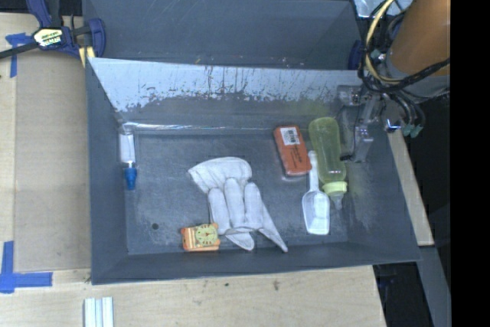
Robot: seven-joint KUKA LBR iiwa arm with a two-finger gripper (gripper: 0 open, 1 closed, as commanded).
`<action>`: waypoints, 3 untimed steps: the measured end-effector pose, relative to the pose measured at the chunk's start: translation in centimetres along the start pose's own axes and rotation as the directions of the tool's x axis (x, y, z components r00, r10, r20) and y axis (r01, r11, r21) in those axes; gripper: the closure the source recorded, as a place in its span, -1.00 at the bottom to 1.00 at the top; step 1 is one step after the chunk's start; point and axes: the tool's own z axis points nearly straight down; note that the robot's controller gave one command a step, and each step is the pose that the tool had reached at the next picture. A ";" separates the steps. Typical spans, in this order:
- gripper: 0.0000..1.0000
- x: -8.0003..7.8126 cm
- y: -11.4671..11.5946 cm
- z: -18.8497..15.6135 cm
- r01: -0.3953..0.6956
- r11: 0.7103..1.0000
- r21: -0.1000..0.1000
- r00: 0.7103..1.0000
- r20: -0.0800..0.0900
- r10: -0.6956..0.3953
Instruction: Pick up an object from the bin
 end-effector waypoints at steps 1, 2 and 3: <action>-1.00 -0.1 0.1 -0.5 0.003 1.000 0.001 1.000 0.008 -0.003; -1.00 3.9 -0.4 4.8 0.259 0.966 0.005 0.966 0.012 -0.259; -1.00 6.2 -1.1 7.3 0.495 0.869 0.000 0.869 0.002 -0.495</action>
Offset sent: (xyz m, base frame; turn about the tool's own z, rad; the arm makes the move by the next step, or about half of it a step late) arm -0.0968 -0.0111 -0.1220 -0.5956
